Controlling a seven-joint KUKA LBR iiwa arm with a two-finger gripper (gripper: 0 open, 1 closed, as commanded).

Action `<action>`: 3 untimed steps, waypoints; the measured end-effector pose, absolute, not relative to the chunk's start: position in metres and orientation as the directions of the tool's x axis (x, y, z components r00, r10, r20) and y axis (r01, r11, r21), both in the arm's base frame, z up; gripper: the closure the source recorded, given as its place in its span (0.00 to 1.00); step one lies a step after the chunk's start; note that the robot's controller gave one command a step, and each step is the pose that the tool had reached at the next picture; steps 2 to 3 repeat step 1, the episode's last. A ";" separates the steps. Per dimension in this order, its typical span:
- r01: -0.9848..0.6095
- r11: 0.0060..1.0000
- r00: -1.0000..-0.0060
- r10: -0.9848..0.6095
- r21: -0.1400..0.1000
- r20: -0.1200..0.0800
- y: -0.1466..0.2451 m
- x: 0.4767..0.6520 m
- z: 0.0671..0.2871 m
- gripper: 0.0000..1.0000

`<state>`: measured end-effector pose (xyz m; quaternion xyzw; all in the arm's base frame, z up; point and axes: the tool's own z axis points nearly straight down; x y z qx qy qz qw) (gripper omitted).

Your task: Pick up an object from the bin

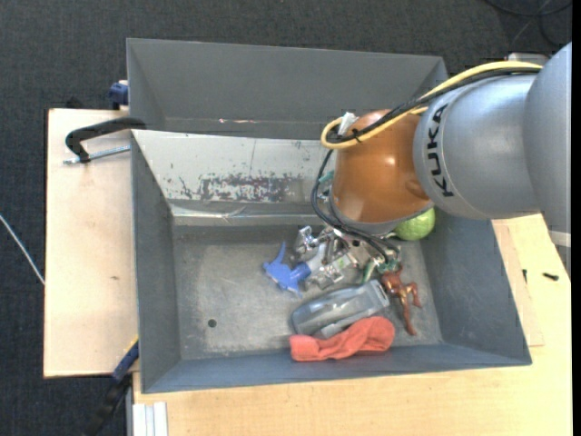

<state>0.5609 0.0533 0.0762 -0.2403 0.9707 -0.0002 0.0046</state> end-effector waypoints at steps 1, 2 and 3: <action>-0.439 0.899 -0.899 -0.439 0.000 -0.004 0.058 0.573 0.272 1.00; -0.439 0.899 -0.899 -0.439 0.000 -0.004 0.058 0.573 0.272 1.00; -0.439 0.899 -0.899 -0.439 0.000 -0.004 0.058 0.573 0.272 1.00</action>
Offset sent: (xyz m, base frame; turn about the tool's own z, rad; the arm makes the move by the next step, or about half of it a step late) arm 0.0000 0.0000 0.0000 0.0000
